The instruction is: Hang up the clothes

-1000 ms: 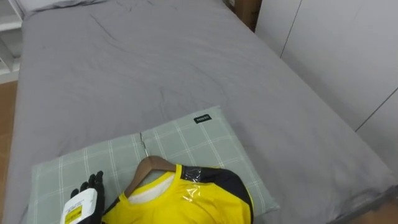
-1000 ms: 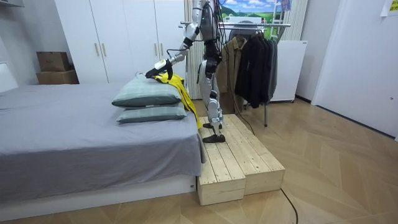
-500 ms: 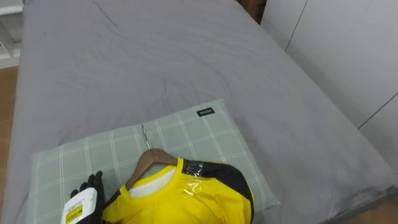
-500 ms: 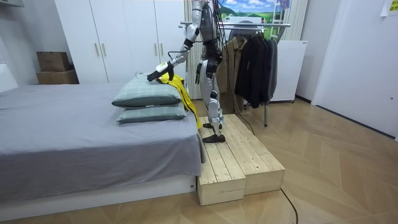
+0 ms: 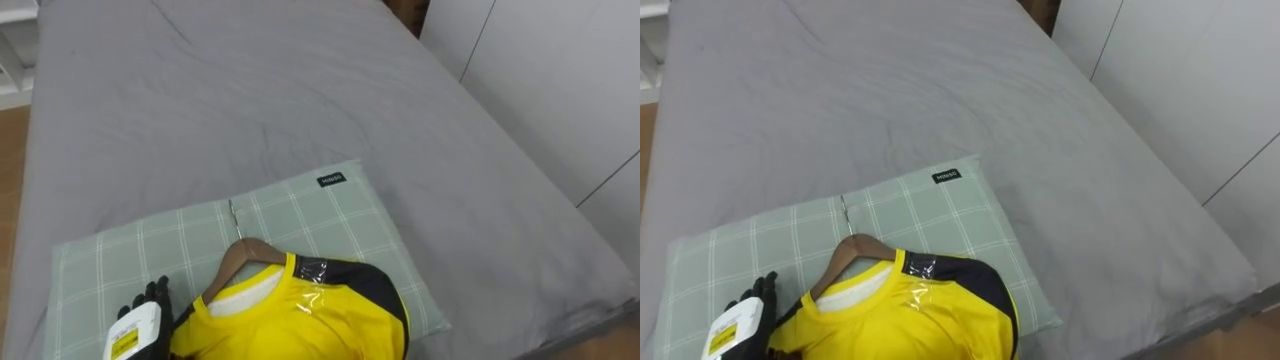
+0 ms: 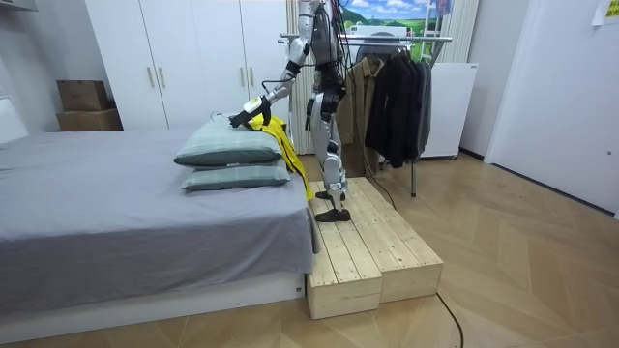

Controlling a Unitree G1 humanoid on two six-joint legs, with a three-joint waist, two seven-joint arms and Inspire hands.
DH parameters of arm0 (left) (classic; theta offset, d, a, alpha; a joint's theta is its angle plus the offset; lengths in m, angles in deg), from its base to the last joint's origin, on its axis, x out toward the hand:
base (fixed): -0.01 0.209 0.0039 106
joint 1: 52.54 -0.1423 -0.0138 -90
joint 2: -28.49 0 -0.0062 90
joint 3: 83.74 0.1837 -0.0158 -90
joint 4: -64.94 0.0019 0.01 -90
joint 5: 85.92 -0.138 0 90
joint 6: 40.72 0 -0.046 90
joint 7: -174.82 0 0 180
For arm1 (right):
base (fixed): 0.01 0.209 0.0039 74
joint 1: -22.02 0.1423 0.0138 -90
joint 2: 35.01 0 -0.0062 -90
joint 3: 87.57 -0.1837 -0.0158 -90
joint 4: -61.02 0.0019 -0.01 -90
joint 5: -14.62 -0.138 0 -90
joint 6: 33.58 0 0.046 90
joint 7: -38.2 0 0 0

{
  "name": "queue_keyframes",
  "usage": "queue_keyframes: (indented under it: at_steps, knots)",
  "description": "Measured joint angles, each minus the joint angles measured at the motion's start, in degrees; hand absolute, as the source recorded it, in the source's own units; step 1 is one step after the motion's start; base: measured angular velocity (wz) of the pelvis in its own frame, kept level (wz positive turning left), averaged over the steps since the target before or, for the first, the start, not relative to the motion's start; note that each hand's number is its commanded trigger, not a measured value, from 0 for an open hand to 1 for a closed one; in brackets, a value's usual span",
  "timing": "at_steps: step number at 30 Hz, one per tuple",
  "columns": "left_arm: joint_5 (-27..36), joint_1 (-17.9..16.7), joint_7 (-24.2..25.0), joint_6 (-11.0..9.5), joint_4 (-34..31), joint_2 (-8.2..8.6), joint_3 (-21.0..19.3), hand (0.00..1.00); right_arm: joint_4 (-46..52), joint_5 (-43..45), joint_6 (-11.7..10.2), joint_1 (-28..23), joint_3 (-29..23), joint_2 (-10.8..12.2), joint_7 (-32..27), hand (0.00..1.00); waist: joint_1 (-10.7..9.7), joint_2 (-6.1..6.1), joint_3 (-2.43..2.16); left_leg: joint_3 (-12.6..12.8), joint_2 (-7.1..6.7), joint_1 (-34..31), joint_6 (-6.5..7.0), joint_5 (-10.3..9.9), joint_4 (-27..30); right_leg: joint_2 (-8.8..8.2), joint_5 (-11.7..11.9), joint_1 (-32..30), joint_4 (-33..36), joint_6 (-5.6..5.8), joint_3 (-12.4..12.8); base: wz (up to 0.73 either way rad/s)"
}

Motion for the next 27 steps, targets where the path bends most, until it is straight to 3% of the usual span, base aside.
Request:
queue_keyframes:
  at_steps: [10, 20, 27]
  knots:
    - [1.07, 0.13, 0.05, -0.12, -0.05, 1.22, 2.82, 0.0, 0.11, -0.11, -0.25, 0.11, 2.15, 0.32, -0.15, 0.0, 0.04, 0.06, 0.03, -0.2, 0.0, -0.18, 0.0, 0.0, 0.25, -0.05, 0.08, -0.02, 0.01, -0.07, -0.38, 0.01]
    - [1.11, 0.22, 0.14, -0.42, -0.1, 1.37, 5.28, 0.0, -0.09, -2.07, -0.74, 0.2, 3.36, 0.34, 0.02, 0.0, 0.03, 0.6, 0.38, -0.62, 0.0, -0.34, 0.0, 0.0, 0.37, -0.11, 0.08, 0.01, 0.1, -0.07, -0.84, 0.01]
    - [1.08, 0.08, 0.27, -0.94, 0.63, 1.39, 5.36, 0.0, 0.02, -2.24, -0.95, 0.16, 4.38, 0.48, -0.06, 0.0, 0.37, 0.05, 0.73, -0.18, -0.05, -0.27, 0.0, 0.0, 0.25, -0.08, 0.09, -0.13, 0.17, -0.06, -0.28, -0.02]
